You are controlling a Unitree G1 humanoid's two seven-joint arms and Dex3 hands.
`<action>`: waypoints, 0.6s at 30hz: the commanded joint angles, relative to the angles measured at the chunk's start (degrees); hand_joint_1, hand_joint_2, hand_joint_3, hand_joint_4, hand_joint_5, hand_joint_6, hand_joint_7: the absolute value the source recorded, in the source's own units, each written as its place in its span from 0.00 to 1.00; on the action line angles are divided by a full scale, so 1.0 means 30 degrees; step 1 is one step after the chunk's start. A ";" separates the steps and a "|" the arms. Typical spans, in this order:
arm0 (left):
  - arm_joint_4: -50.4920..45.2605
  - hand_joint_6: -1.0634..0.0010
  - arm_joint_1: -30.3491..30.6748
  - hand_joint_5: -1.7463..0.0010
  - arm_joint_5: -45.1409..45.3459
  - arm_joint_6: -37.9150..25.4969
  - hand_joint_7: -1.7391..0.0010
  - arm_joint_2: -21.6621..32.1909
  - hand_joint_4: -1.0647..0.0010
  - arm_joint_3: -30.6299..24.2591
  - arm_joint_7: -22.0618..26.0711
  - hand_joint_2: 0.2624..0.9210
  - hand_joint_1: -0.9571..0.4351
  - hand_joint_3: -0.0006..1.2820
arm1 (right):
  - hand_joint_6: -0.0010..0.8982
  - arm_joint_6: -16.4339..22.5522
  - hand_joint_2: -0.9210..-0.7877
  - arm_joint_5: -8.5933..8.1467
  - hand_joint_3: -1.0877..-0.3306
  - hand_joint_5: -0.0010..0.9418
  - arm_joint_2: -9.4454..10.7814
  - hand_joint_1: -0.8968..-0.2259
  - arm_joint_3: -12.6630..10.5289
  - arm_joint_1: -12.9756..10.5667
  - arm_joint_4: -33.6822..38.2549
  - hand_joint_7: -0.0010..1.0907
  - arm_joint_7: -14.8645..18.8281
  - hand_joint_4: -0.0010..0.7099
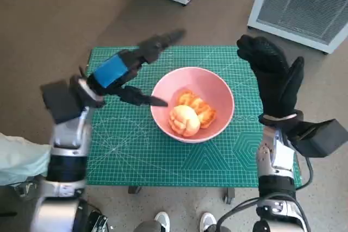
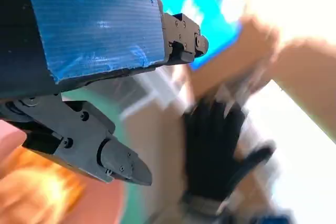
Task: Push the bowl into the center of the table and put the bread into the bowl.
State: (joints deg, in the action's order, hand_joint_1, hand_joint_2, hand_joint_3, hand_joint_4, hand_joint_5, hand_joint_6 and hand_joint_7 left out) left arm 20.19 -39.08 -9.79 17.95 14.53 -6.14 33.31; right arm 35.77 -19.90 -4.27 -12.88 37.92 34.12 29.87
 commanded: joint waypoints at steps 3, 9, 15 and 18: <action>0.0977 0.80 0.1125 0.99 0.0383 0.2705 0.95 -0.1819 0.90 -0.1031 -0.3772 1.00 0.30 0.07 | 0.15 -0.0137 0.00 0.0476 0.50 0.00 -0.0018 0.35 0.0346 0.0312 -0.0085 0.38 -0.0549 0.34; 0.1449 0.83 0.2020 1.00 0.1340 0.4758 0.96 -0.2408 0.92 -0.1035 -0.5949 1.00 0.23 0.16 | 0.15 0.0085 0.00 0.0698 0.49 0.00 -0.0125 0.36 0.0527 0.0615 0.0018 0.38 -0.0668 0.33; 0.1250 0.87 0.2580 1.00 0.2384 0.5669 0.97 -0.2514 0.95 -0.0656 -0.7190 1.00 0.19 0.21 | 0.16 0.0245 0.00 0.0733 0.48 0.00 -0.0300 0.36 0.0510 0.0785 0.0210 0.38 -0.0597 0.31; 0.1147 0.89 0.2806 1.00 0.2781 0.5968 0.98 -0.2583 0.97 -0.0452 -0.7655 1.00 0.18 0.24 | 0.16 0.0340 0.00 0.0778 0.48 0.00 -0.0356 0.36 0.0513 0.0856 0.0301 0.38 -0.0594 0.31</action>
State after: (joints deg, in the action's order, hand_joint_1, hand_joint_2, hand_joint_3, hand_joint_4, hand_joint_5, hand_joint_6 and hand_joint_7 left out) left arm 24.12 -31.37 -2.82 34.06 7.04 -8.22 11.79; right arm 36.75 -17.84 -4.66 -11.32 40.56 33.99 28.28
